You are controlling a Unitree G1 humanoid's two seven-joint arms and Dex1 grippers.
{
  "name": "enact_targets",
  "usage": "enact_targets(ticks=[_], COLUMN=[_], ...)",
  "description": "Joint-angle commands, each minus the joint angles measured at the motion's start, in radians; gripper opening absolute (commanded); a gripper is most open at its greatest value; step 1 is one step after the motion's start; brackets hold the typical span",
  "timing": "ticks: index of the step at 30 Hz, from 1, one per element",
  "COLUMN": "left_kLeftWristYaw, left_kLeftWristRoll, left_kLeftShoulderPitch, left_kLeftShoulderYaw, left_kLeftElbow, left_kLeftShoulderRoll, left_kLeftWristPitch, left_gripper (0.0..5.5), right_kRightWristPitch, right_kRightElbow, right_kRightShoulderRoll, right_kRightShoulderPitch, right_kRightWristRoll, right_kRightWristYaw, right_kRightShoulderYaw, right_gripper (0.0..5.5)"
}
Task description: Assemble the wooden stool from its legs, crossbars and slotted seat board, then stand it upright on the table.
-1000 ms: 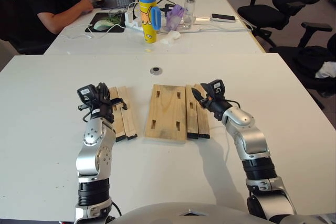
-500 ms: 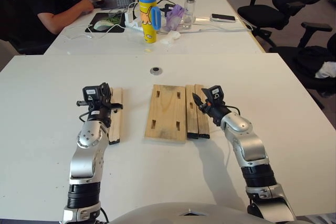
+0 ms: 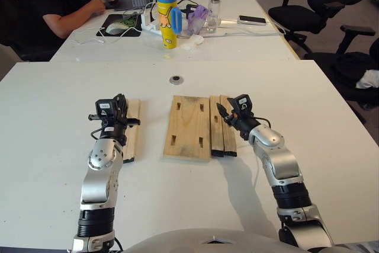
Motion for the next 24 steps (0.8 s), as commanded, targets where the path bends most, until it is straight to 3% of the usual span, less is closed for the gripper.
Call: enact_targets(ticks=[1, 3, 4, 12, 19, 24], left_kLeftWristYaw=[-0.008, -0.004, -0.002, -0.012, 0.017, -0.059], left_kLeftWristRoll=[0.002, 0.001, 0.002, -0.015, -0.022, -0.099], left_kLeftShoulderPitch=[0.033, 0.028, 0.025, -0.017, -0.222, -0.585], left_kLeftShoulderYaw=[0.007, 0.016, 0.018, 0.027, 0.093, 0.14], left_kLeftElbow=[0.054, 0.044, 0.034, -0.066, -0.121, 0.07], left_kLeftShoulderRoll=[-0.006, -0.009, -0.011, -0.022, 0.024, 0.128], left_kLeftWristPitch=[0.052, 0.04, 0.035, 0.021, 0.086, 0.219], left_gripper=[0.44, 0.44, 0.8, 1.93, 1.86, 0.97], right_kRightWristPitch=[-0.011, -0.014, -0.016, -0.027, -0.059, -0.08], right_kRightElbow=[0.016, 0.02, 0.022, 0.027, 0.059, 0.093], right_kRightShoulderRoll=[0.0, 0.002, 0.002, 0.005, 0.024, 0.04], right_kRightShoulderPitch=[-0.019, -0.02, -0.021, -0.021, -0.016, -0.034], right_kRightWristRoll=[-0.015, -0.014, -0.014, -0.01, -0.02, -0.029], right_kRightWristYaw=[0.004, 0.005, 0.006, 0.011, 0.002, -0.004], right_kRightShoulderYaw=[0.009, 0.009, 0.008, 0.007, 0.018, 0.017], right_gripper=[2.08, 2.08, 2.08, 2.08, 2.08, 2.08])
